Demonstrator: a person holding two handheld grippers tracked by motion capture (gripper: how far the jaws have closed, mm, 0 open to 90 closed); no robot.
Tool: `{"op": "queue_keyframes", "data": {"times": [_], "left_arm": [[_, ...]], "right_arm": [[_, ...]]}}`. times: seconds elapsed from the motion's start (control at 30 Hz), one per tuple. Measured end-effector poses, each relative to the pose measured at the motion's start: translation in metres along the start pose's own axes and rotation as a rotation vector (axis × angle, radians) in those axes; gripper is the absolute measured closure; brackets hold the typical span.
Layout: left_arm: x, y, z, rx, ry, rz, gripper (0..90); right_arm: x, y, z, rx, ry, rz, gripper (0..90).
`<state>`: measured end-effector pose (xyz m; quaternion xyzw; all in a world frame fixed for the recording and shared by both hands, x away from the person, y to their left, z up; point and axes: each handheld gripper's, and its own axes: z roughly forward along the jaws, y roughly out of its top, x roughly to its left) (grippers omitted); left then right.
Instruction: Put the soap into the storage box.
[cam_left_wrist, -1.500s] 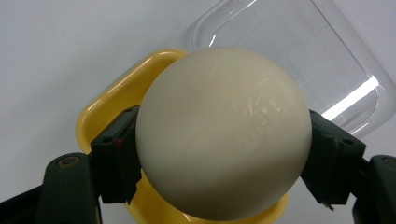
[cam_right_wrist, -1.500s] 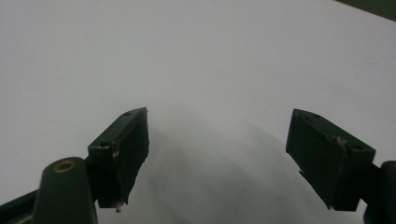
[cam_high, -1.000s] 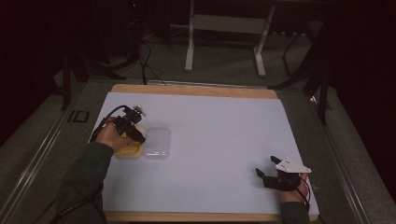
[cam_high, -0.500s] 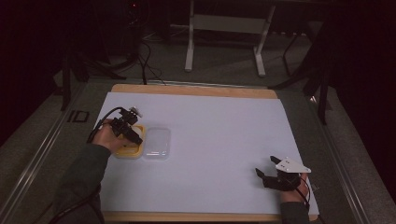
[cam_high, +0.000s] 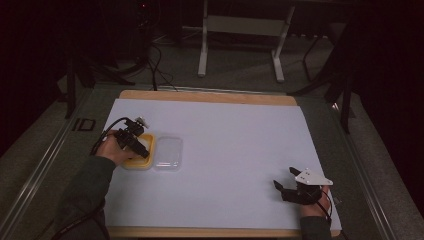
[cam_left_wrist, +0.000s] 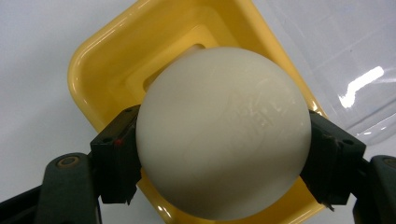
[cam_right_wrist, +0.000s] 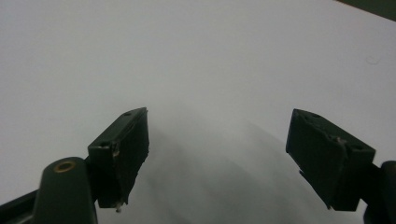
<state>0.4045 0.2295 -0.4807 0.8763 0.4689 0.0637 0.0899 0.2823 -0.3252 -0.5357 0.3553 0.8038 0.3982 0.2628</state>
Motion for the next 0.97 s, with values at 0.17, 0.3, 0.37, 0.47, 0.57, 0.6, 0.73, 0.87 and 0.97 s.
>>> {"op": "queue_keyframes", "data": {"times": [0.17, 0.3, 0.37, 0.47, 0.57, 0.6, 0.73, 0.87, 0.97], "left_arm": [[0.002, -0.001, -0.005, -0.044, -0.018, -0.025, 14.3], [0.003, -0.001, -0.012, -0.064, -0.016, -0.011, 13.2], [0.003, -0.001, -0.016, -0.086, -0.021, -0.017, 13.7], [0.002, -0.001, -0.020, -0.108, -0.027, -0.013, 15.0], [-0.001, -0.001, -0.024, -0.123, -0.018, -0.001, 16.1], [-0.002, -0.001, -0.026, -0.130, -0.015, 0.011, 17.3], [-0.007, -0.004, -0.033, -0.180, -0.016, 0.035, 32.3], [-0.014, -0.008, -0.040, -0.230, -0.028, 0.059, 40.5], [-0.023, -0.016, -0.043, -0.282, -0.010, 0.077, 39.8]], "right_arm": [[0.000, 0.000, 0.000, 0.000, 0.000, -0.001, 21.3], [0.000, 0.000, 0.000, 0.000, 0.000, -0.003, 21.3], [0.000, 0.000, 0.000, 0.001, 0.000, -0.002, 21.3], [0.000, 0.000, 0.000, 0.001, 0.000, -0.003, 21.3], [0.000, 0.000, 0.000, 0.000, 0.000, -0.003, 21.3], [0.000, 0.000, 0.000, 0.001, 0.000, -0.003, 21.3], [0.000, 0.000, 0.000, 0.002, -0.001, -0.004, 21.2], [0.000, 0.000, 0.000, 0.005, -0.002, -0.001, 21.2], [0.000, 0.000, 0.001, 0.011, -0.003, 0.002, 21.2]]}}
